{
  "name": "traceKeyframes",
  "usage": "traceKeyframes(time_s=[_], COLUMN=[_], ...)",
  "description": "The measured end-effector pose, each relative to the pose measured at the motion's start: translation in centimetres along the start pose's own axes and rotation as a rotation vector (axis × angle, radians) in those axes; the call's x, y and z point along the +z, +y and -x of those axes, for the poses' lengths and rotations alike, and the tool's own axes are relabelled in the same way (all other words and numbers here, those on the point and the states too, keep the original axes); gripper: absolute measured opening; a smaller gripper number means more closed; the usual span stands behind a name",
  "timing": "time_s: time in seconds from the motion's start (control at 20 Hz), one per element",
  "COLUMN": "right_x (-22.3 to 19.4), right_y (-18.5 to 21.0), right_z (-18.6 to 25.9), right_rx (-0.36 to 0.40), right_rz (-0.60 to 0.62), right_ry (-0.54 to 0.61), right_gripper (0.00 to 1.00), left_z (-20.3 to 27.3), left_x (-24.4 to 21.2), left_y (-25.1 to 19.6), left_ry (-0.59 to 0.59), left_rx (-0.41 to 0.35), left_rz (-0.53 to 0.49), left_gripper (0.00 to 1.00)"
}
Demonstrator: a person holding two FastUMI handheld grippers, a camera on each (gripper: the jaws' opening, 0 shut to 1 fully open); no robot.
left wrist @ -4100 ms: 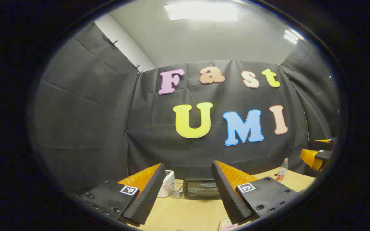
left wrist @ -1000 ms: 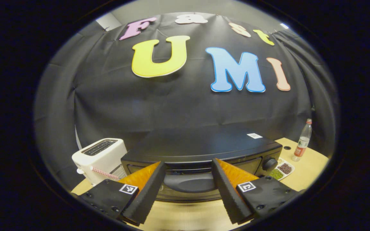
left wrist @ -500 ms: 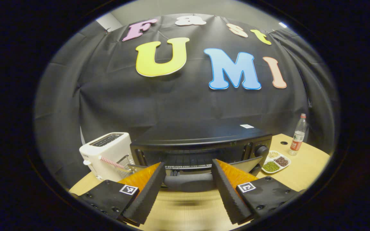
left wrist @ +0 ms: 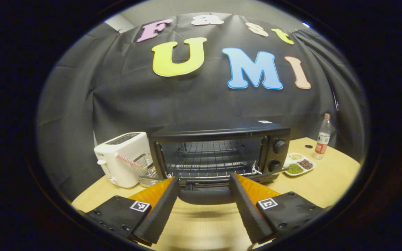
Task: Open the electric oven with the left hand, put the food in, and close the electric oven.
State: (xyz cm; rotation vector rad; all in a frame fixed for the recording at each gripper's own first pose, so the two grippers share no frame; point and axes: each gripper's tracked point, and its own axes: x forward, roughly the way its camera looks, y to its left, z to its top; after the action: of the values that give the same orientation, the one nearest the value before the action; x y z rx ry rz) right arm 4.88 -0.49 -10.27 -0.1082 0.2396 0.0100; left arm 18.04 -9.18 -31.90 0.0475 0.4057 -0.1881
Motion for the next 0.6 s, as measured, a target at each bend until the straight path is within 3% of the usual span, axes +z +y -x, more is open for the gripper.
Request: traceKeyframes(time_s=[0.25, 0.4, 0.45, 0.5, 0.55, 0.6], right_x=[-0.4, -0.8, -0.9, -0.9, -1.0, -1.0], right_y=[0.5, 0.9, 0.9, 1.0, 1.1, 1.3], right_z=[0.3, 0.3, 0.3, 0.3, 0.3, 0.4], right_rx=[0.023, 0.041, 0.044, 0.047, 0.051, 0.054], right_rz=[-0.011, -0.012, -0.016, -0.022, -0.03, -0.036], right_ry=[0.003, 0.01, 0.012, 0.013, 0.014, 0.016], right_gripper=[0.99, 0.99, 0.99, 0.99, 0.99, 0.99], left_z=[1.2, 1.7, 1.8, 2.0, 2.0, 2.1], left_x=[-2.8, -4.2, -4.7, -5.2, -5.6, -6.3], left_y=[-0.2, -0.4, -0.4, -0.5, -0.6, -0.6], left_ry=[0.065, 0.095, 0.105, 0.117, 0.131, 0.148], left_rx=[0.007, 0.012, 0.015, 0.017, 0.019, 0.018], left_rz=[0.023, 0.024, 0.024, 0.023, 0.019, 0.016], left_gripper=[0.96, 1.0, 0.96, 1.0, 0.96, 1.0])
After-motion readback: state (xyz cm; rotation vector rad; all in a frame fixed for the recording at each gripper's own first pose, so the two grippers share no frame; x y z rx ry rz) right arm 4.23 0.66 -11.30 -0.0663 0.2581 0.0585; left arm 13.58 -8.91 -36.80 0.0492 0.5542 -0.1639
